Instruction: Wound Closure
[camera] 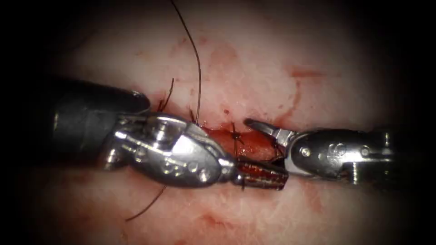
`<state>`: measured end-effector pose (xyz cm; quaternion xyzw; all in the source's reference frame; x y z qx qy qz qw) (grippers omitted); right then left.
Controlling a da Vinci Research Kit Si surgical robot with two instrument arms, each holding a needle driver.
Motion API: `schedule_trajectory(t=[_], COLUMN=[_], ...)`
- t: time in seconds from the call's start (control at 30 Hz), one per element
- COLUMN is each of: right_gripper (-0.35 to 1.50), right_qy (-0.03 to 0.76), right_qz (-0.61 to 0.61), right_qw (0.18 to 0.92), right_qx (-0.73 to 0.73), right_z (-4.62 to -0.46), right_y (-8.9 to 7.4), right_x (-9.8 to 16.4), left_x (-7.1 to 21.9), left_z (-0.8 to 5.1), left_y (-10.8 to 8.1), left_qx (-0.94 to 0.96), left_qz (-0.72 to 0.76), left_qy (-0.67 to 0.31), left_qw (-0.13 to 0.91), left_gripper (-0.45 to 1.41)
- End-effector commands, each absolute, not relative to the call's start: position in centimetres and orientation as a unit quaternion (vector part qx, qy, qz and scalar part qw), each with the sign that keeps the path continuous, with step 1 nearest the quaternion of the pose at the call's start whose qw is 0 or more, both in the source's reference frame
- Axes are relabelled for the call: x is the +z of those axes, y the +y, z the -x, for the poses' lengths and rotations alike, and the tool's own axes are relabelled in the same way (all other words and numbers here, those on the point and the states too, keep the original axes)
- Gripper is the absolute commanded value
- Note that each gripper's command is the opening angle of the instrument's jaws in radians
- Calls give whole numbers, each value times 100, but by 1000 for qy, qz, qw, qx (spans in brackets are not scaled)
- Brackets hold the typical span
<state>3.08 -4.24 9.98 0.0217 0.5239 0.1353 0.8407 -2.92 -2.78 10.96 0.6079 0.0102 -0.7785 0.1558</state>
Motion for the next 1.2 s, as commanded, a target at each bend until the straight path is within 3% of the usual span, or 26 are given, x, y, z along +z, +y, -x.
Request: schedule_trajectory(t=[0.03,0.37,0.4,0.47,0.5,0.53,0.97,1.0,1.03,1.07,1.1,1.2], right_gripper=[128,110,98,27,-23,-35,-35,16,83,128,137,137], right_qy=[525,530,531,538,543,549,530,529,522,517,515,516], right_qz=[-22,-28,-27,-41,-46,-57,-52,-53,-38,-29,-25,-30], right_qw=[840,838,838,834,831,827,840,841,845,847,848,847], right_qx=[135,130,127,118,114,104,103,102,107,117,120,121], right_z=[-316,-316,-315,-314,-313,-312,-311,-310,-308,-305,-302,-283], right_y=[-426,-427,-427,-428,-428,-428,-428,-429,-429,-430,-430,-428], right_x=[1001,1003,1003,1001,1000,998,995,995,994,994,993,987], left_x=[1102,1101,1101,1101,1101,1101,1100,1099,1098,1096,1093,1085], left_z=[298,299,299,299,299,299,297,295,294,291,287,275], left_y=[-279,-280,-280,-280,-280,-280,-281,-279,-278,-276,-273,-267], left_qx=[-777,-778,-778,-778,-778,-778,-778,-777,-777,-777,-776,-776], left_qz=[-609,-609,-609,-609,-609,-609,-608,-609,-609,-610,-611,-611], left_qy=[10,10,10,10,9,9,11,11,13,14,16,20], left_qw=[156,155,155,155,155,155,156,156,157,157,156,156], left_gripper=[-45,-45,-45,-45,-45,-45,-45,-45,-45,-45,-45,-45])
